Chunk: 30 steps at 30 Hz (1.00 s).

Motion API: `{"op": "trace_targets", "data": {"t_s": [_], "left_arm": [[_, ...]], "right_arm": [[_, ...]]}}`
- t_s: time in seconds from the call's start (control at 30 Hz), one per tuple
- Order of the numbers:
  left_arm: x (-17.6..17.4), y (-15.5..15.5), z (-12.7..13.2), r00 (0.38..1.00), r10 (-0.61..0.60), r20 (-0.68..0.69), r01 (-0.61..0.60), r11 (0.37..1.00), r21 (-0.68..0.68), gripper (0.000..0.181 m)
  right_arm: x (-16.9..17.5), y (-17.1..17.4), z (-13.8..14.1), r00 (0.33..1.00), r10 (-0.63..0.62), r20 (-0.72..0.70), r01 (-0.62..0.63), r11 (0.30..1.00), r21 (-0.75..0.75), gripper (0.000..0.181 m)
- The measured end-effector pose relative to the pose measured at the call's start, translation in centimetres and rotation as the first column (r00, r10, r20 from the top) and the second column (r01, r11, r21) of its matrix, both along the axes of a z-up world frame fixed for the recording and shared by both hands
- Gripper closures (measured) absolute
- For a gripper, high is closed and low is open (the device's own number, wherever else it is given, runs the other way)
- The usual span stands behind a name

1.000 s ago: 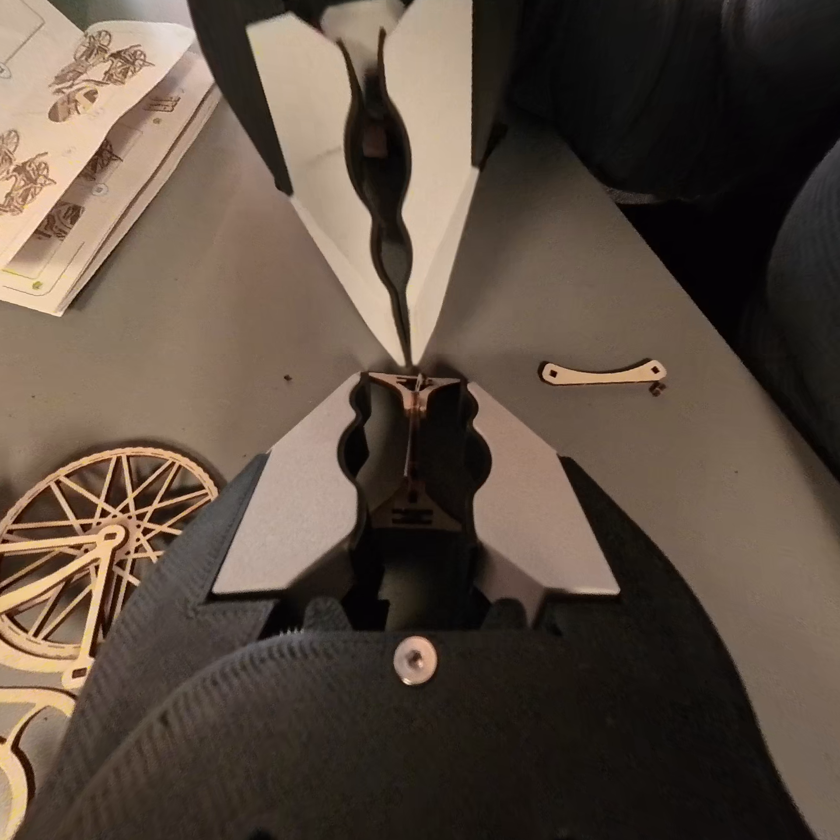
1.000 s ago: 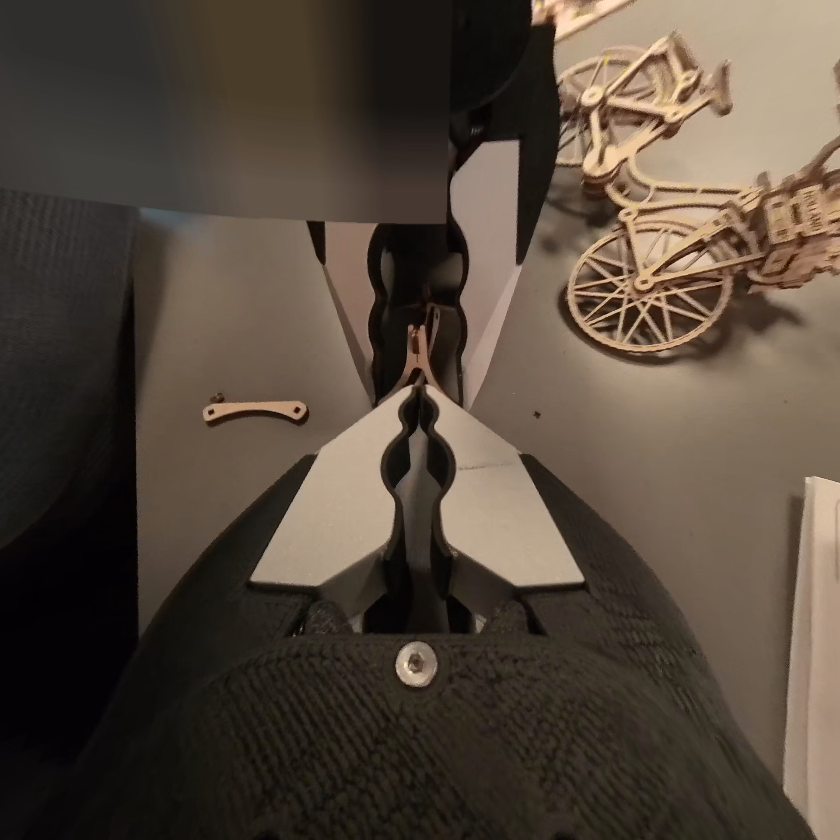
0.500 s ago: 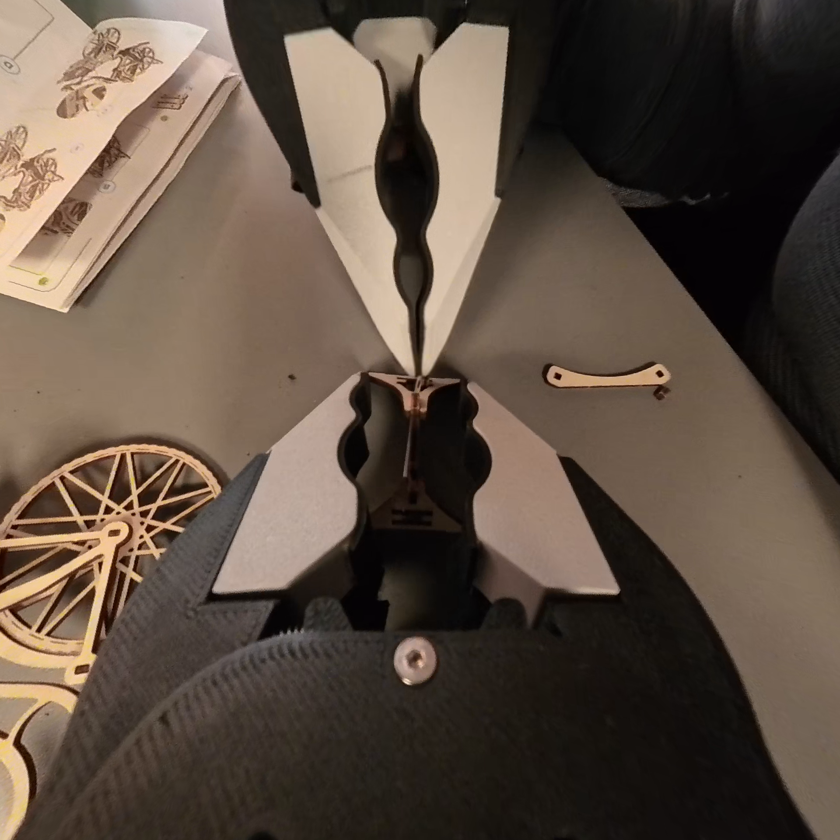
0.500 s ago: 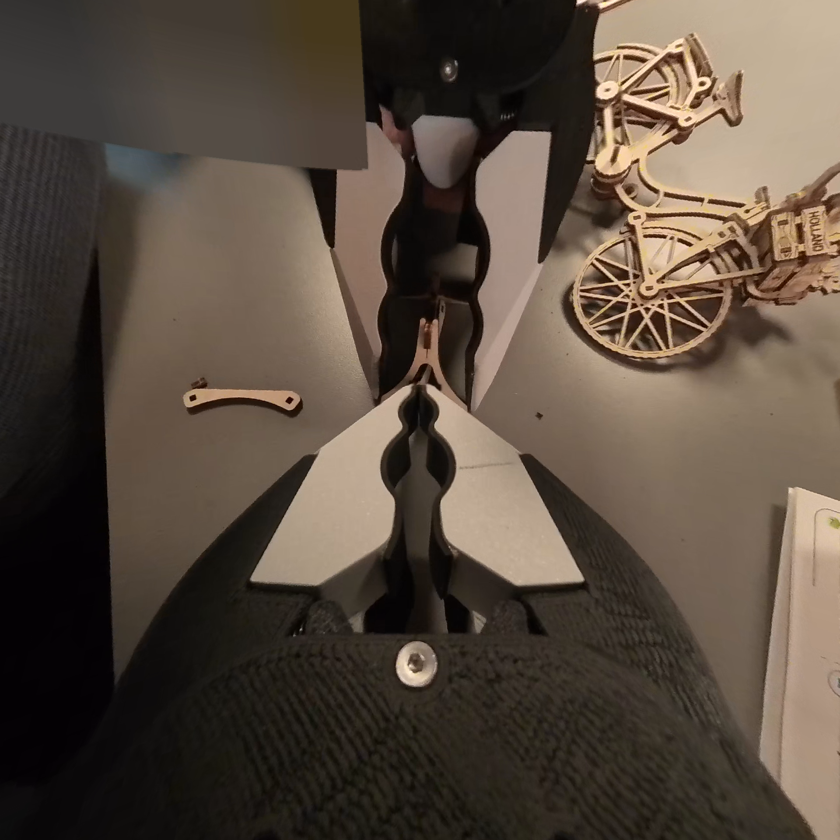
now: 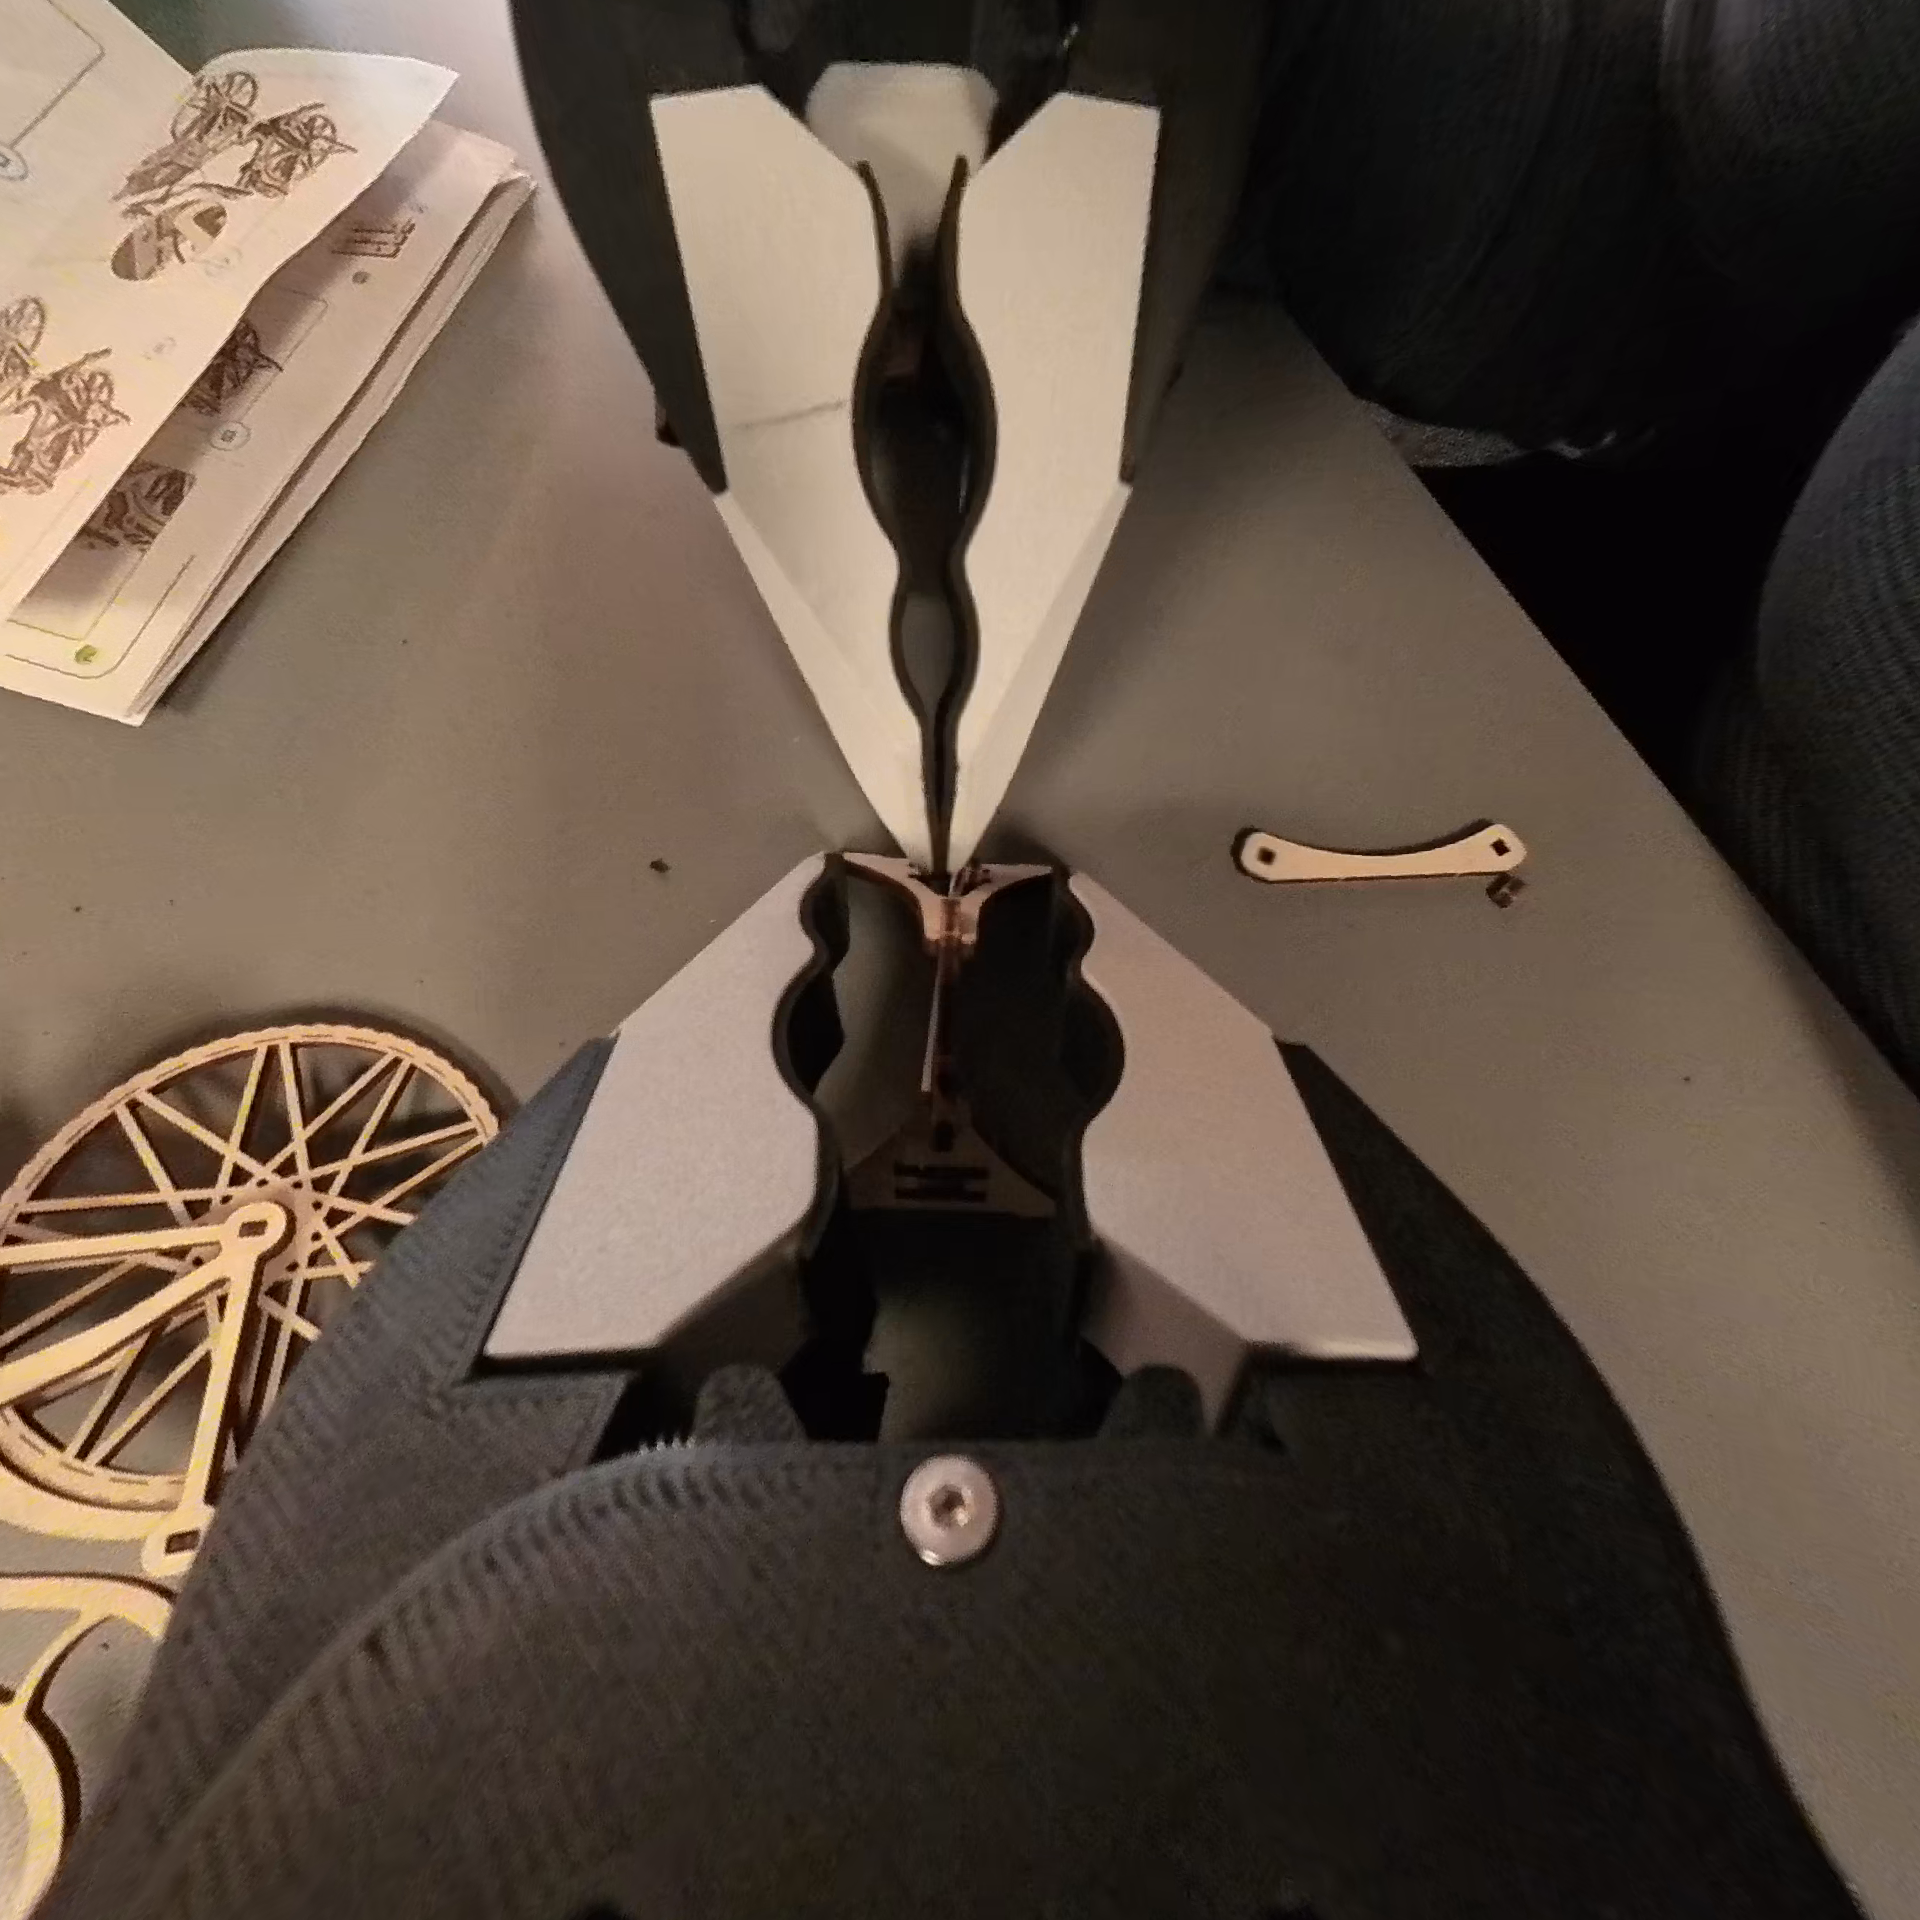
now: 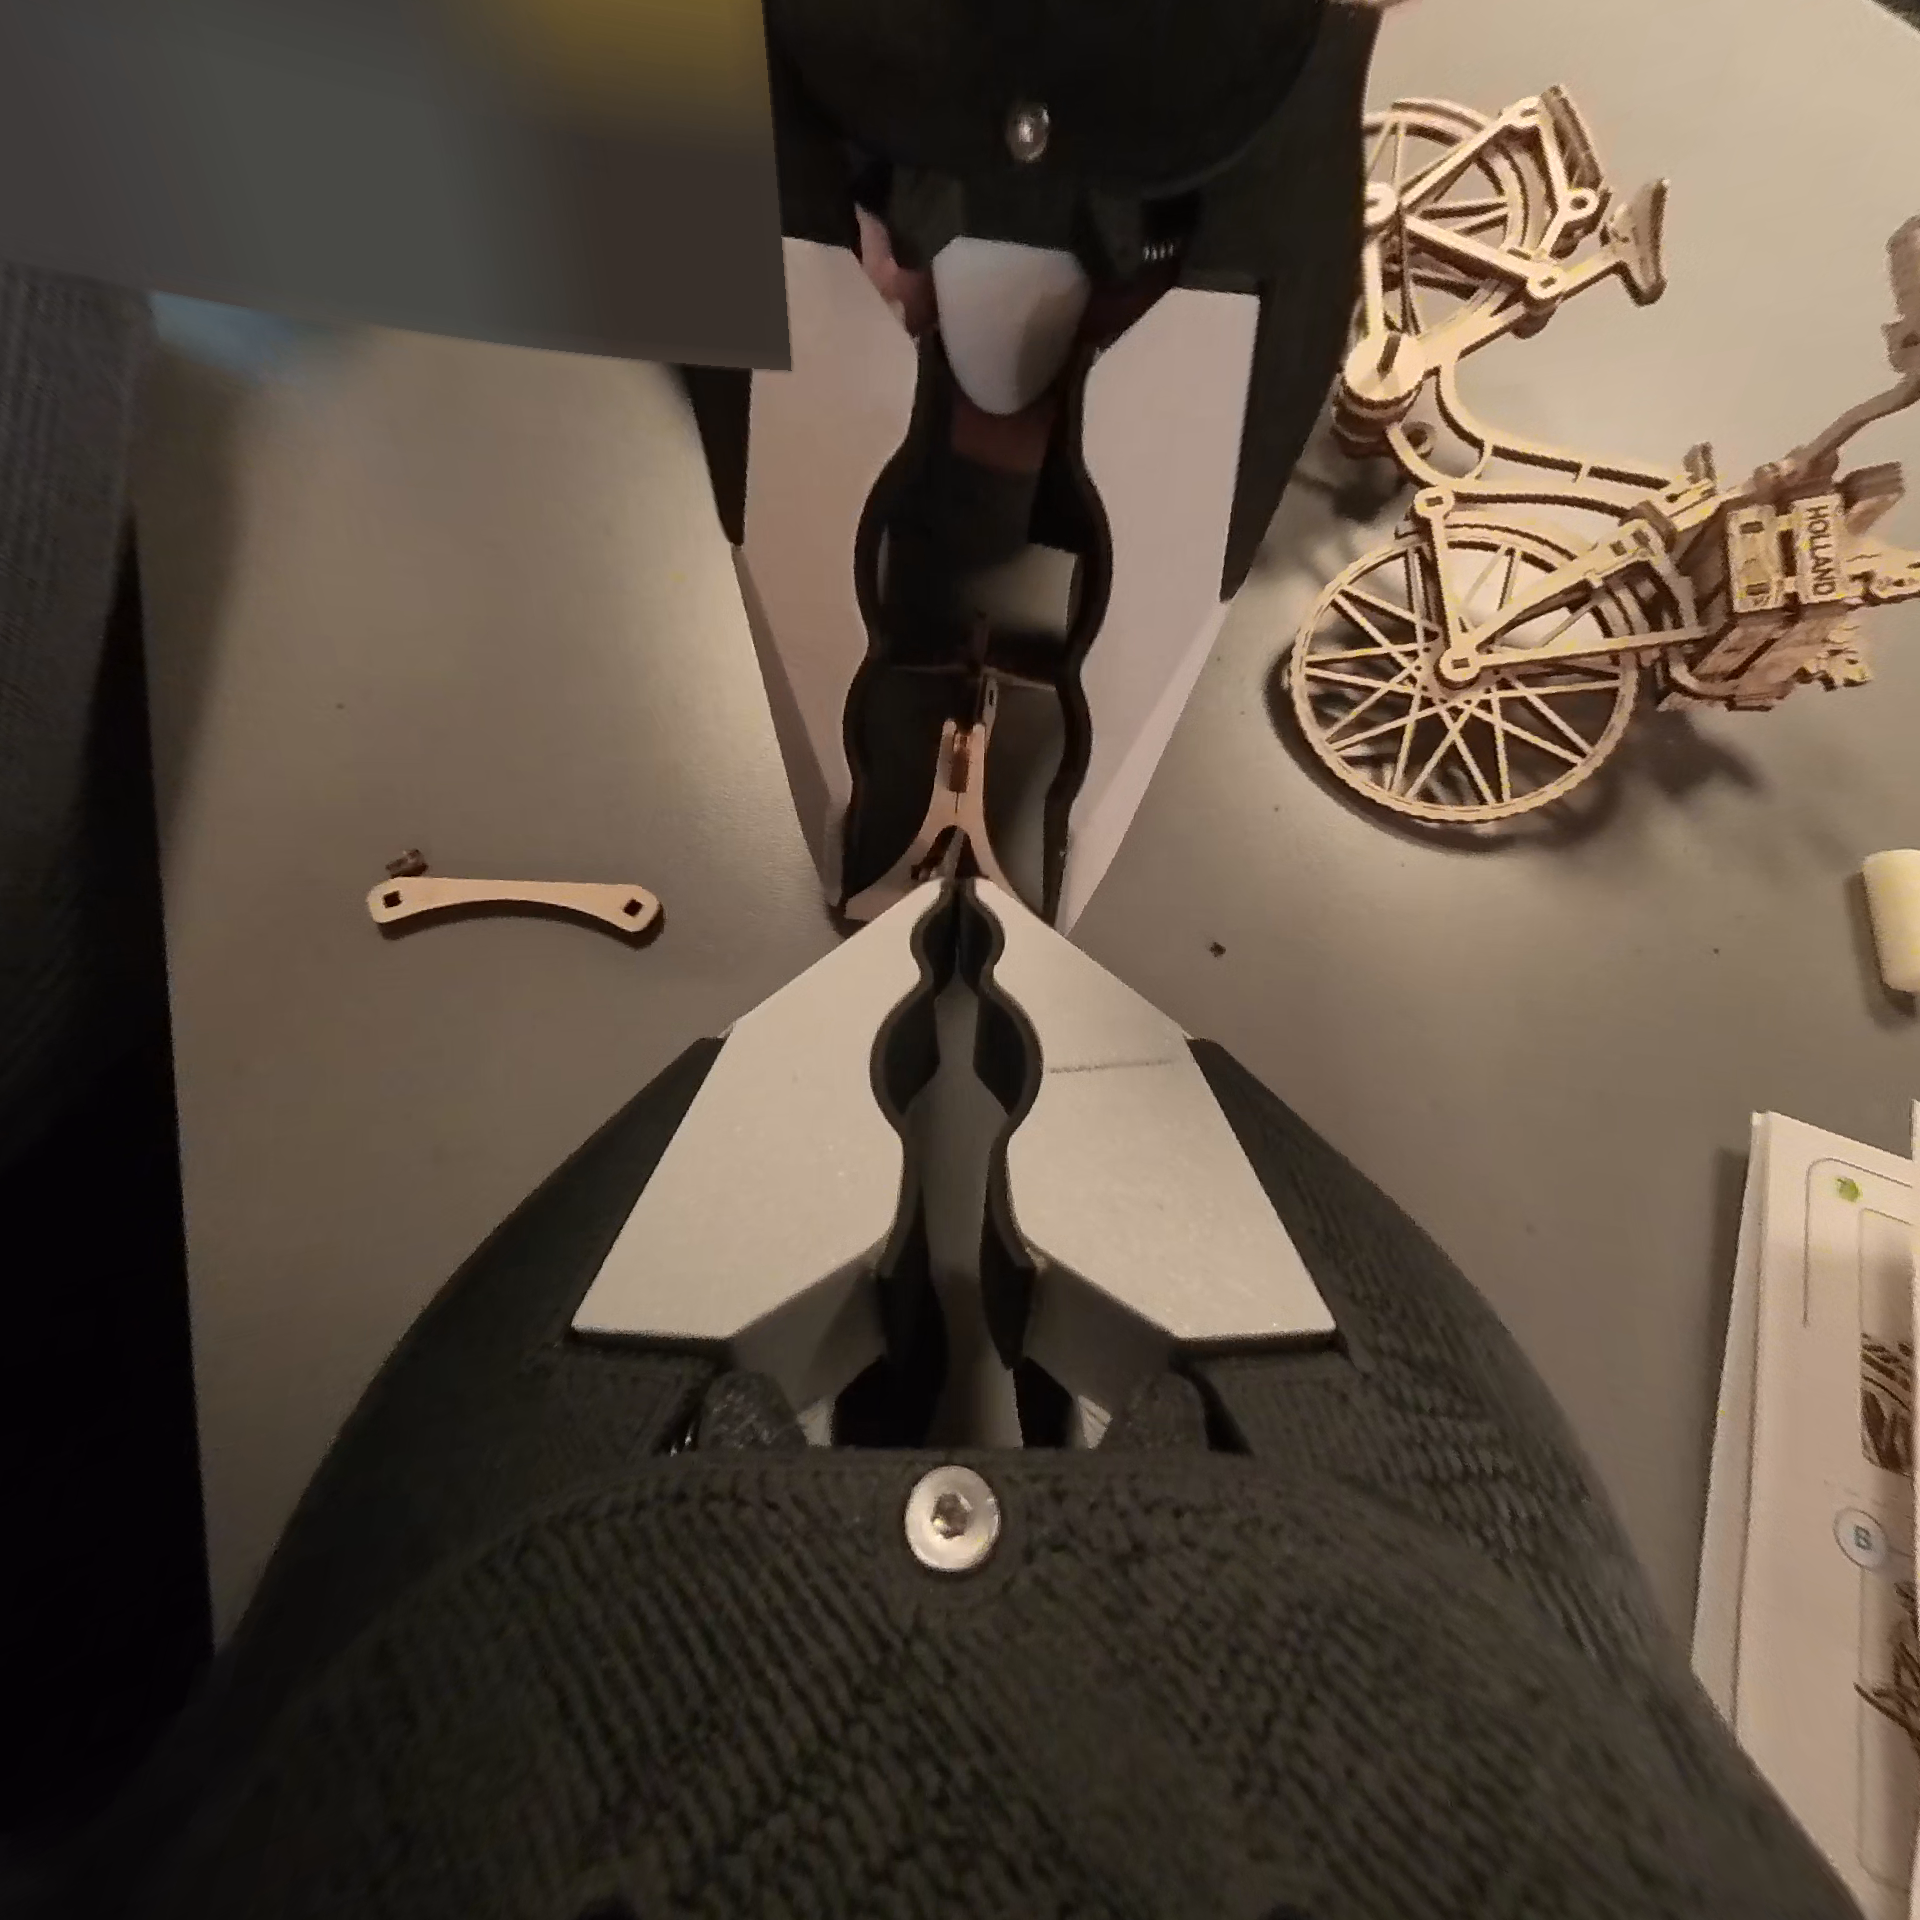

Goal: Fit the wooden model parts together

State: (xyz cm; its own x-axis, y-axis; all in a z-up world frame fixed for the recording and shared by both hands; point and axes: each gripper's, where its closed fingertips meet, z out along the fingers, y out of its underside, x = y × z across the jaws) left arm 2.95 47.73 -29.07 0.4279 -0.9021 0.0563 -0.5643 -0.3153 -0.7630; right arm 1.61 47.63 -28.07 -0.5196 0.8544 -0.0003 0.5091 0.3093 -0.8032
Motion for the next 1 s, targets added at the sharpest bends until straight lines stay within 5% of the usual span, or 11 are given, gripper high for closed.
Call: {"op": "trace_targets", "data": {"t_s": [1.0], "left_arm": [[-0.1,0.3,0.0,1.000,0.021,0.000,-0.021,1.000,0.001,0.141]], "right_arm": [[-0.2,1.2,0.7,0.993,-0.083,-0.079,0.087,0.995,0.043,0.181]]}}
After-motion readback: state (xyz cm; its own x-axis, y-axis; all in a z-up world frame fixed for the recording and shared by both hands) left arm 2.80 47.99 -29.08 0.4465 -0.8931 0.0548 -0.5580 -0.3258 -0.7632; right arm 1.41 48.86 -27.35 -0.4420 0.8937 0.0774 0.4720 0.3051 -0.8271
